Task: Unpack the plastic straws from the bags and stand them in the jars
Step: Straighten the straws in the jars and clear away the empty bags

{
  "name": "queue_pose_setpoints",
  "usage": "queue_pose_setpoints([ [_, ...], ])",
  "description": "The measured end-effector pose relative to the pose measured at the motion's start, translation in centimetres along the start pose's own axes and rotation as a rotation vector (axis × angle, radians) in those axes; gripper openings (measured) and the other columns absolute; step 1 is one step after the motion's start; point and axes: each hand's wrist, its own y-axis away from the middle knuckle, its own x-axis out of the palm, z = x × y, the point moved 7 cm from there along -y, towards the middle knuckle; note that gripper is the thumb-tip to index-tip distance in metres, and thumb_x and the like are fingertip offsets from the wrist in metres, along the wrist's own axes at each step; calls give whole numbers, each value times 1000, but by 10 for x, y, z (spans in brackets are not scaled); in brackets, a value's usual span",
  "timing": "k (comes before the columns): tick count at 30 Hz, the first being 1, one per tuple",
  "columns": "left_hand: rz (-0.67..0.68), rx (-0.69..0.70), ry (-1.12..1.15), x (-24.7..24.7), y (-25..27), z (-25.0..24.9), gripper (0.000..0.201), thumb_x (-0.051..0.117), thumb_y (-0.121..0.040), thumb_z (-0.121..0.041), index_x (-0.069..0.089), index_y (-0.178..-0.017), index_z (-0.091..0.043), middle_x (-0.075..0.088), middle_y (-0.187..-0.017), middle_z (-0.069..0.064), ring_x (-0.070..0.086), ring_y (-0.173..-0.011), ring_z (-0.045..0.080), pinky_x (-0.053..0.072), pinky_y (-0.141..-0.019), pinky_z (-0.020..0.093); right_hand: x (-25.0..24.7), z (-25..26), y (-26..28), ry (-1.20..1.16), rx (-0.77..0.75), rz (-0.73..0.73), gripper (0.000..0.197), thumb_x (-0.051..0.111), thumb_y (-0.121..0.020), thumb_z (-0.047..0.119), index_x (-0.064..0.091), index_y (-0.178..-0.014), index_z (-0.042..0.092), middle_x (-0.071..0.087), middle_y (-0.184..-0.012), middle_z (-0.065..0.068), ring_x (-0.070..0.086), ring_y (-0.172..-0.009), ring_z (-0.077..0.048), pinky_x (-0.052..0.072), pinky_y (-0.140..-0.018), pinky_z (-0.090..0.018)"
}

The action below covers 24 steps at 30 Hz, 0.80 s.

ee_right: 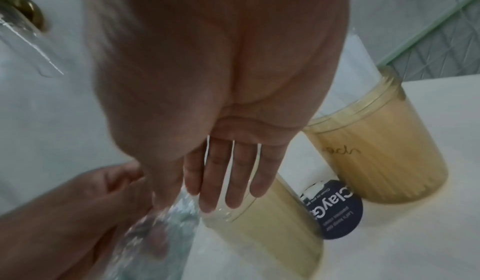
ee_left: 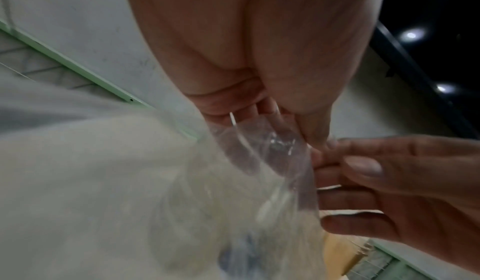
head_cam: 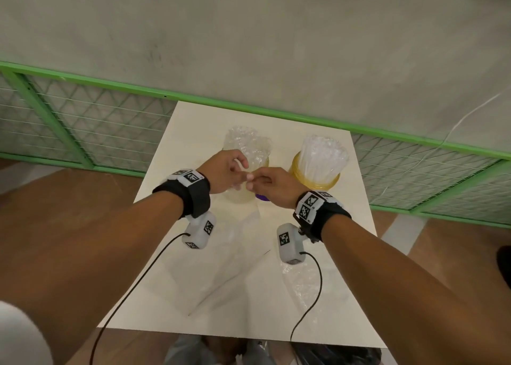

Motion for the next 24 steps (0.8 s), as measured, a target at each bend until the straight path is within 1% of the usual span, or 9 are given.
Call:
queue_pose_setpoints([
  [3, -40, 15, 52, 5, -2, -6, 32, 75, -87, -33, 54, -104, -17, 74, -77, 10, 67, -67, 19, 53, -71, 35, -3, 6, -1, 111, -56, -91, 13, 70, -95, 33, 68, -94, 20, 65, -81, 8, 58, -70, 0, 46, -71, -25],
  [5, -27, -19, 101, 6, -1, -4, 39, 76, -85, -39, 54, -108, -17, 75, -82, 8, 70, -74, 19, 55, -73, 35, -7, 4, 1, 14, -65, -150, 14, 67, -98, 27, 66, -88, 18, 60, -70, 13, 58, -57, 6, 43, -62, -19],
  [8, 87, -92, -105, 0, 7, 8, 42, 76, -81, -51, 60, -102, -18, 74, -86, 1, 70, -80, 14, 53, -71, 28, -12, -11, 2, -265, 9, -195, 10, 66, -99, 15, 62, -92, 9, 61, -60, 11, 62, -55, -1, 47, -56, -24],
  [10, 161, -122, -305, -11, 14, 25, 33, 76, -81, -47, 65, -87, -17, 74, -81, -2, 68, -77, 12, 47, -70, 27, -17, -23, 3, -342, 79, -225, 10, 62, -100, 7, 60, -90, 9, 62, -58, 10, 63, -60, -12, 48, -56, -25],
  [12, 159, -152, -351, -25, 19, 41, 22, 76, -83, -37, 70, -85, -16, 74, -74, -3, 68, -76, 12, 48, -73, 27, -30, -33, 7, -311, 120, -296, 10, 60, -100, 6, 59, -90, 10, 64, -61, 6, 64, -61, -16, 50, -51, -24],
  [15, 87, -208, -236, -42, 24, 57, 9, 67, -88, -17, 72, -83, -11, 74, -72, -2, 70, -70, 13, 48, -69, 28, -46, -55, 11, -296, 209, -355, 7, 61, -98, 11, 58, -101, 16, 68, -82, -8, 69, -74, -26, 59, -62, -35],
  [18, -11, -242, -166, -51, 25, 63, 11, 68, -89, -17, 73, -82, -11, 75, -74, 0, 72, -66, 9, 48, -63, 28, -45, -64, 15, -300, 273, -311, 16, 61, -98, 17, 57, -112, 23, 63, -88, -9, 62, -76, -24, 60, -66, -37],
  [21, -37, -254, -140, -52, 25, 64, 10, 70, -89, -16, 74, -80, -13, 75, -73, -2, 73, -65, 10, 46, -60, 27, -49, -52, 18, -258, 198, -337, 23, 64, -97, 42, 61, -103, 21, 65, -77, 0, 66, -69, -22, 62, -70, -42],
  [24, -32, -243, -129, -53, 26, 65, 10, 75, -86, -23, 75, -80, -15, 76, -76, 1, 73, -67, 10, 46, -59, 26, -57, -50, 17, -180, 128, -397, 30, 63, -86, 62, 64, -83, 31, 66, -65, 11, 67, -67, -22, 62, -78, -51],
])
